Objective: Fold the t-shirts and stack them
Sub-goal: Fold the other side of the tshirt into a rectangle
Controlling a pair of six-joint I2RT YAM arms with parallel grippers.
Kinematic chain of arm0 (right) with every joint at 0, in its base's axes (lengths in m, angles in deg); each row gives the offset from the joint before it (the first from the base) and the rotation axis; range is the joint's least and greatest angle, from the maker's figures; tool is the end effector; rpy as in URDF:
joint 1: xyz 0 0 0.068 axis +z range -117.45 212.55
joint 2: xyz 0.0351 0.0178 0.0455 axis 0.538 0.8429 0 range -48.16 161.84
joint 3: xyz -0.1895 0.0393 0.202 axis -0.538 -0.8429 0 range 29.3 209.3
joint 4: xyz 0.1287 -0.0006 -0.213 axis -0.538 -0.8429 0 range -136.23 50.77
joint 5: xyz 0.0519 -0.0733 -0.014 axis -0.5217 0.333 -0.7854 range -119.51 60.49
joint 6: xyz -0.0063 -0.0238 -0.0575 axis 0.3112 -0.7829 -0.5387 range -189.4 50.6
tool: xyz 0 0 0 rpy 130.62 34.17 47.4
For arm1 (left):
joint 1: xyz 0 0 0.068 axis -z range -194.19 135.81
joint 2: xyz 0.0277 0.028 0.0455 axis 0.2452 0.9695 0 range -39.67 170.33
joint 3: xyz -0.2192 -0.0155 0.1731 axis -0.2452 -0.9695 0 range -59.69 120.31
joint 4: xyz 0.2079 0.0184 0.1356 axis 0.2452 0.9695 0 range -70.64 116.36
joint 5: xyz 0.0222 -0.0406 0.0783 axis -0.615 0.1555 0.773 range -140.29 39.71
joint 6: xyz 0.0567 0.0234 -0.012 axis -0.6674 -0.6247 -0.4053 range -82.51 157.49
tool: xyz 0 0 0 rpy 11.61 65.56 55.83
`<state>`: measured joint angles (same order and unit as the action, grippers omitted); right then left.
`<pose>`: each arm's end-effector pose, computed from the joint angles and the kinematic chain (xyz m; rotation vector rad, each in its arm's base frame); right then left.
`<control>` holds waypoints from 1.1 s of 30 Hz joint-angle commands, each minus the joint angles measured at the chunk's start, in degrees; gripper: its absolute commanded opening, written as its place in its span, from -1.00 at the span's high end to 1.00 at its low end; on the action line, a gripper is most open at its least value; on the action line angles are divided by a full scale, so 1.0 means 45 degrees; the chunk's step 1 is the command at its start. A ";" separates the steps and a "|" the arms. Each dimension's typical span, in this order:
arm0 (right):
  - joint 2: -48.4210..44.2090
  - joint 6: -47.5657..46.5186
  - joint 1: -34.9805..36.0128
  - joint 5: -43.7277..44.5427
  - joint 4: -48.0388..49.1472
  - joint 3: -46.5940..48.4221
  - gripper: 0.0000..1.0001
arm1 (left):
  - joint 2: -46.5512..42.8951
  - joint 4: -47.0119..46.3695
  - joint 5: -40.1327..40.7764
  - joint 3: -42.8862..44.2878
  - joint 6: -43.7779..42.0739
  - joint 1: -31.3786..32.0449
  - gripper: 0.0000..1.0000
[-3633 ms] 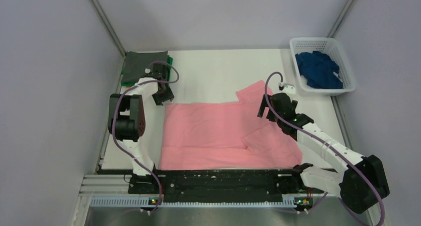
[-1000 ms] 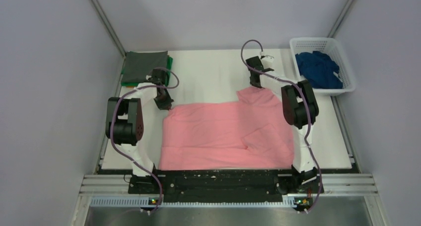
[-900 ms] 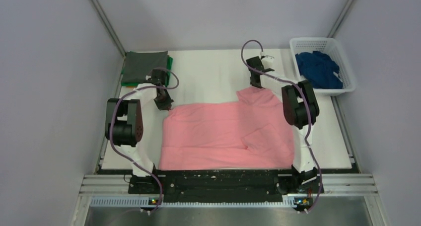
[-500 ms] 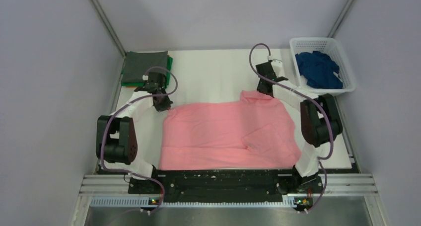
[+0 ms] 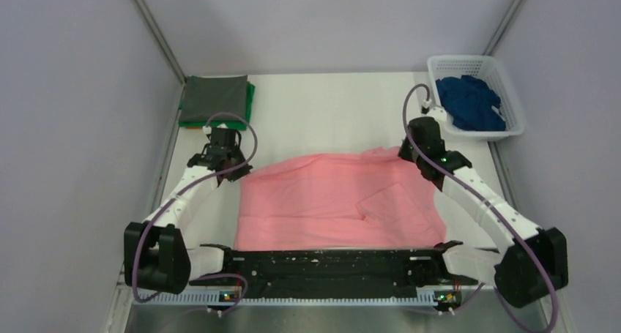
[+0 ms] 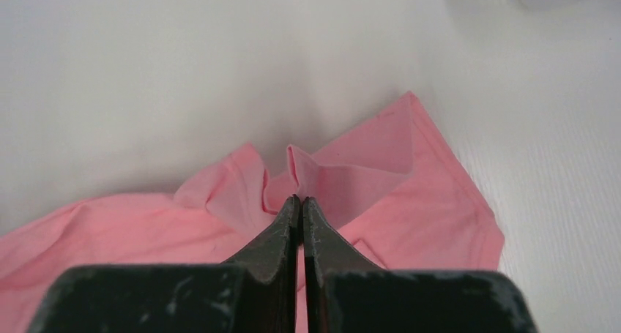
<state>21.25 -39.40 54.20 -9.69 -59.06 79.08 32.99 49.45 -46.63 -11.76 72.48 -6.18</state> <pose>0.2426 0.0789 0.2705 0.3421 2.1873 0.1068 0.2427 -0.0311 0.2306 -0.6172 2.4631 -0.2194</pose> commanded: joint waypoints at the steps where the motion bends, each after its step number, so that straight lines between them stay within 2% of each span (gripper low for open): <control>1: -0.2408 -0.0037 0.0135 -0.0368 -0.1369 -0.0789 1.00 | -0.1398 -0.0004 0.0009 -0.0866 0.0442 0.0075 1.00; 6: -0.4072 -0.0023 0.0219 -0.1028 -0.2905 -0.1335 1.00 | -0.2489 0.0320 0.0090 -0.1557 0.0673 0.0095 1.00; 17: -0.6599 0.1404 0.0358 -0.0844 -0.6963 -0.1740 1.00 | -0.4546 0.1065 0.0782 -0.2967 0.1127 0.0095 1.00; 30: -0.6546 0.2975 0.0538 -0.1851 -0.7598 -0.2599 1.00 | -0.5005 0.1144 0.0350 -0.3876 0.1837 0.0095 1.00; 33: -0.6762 0.3708 0.0783 -0.2643 -0.8627 -0.2832 1.00 | -0.5341 0.2117 0.0802 -0.3866 0.2597 0.0095 0.88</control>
<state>-7.67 -27.62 55.97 -17.19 -93.12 67.15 11.38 54.71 -44.88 -28.64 79.86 -5.90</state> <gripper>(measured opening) 0.008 0.040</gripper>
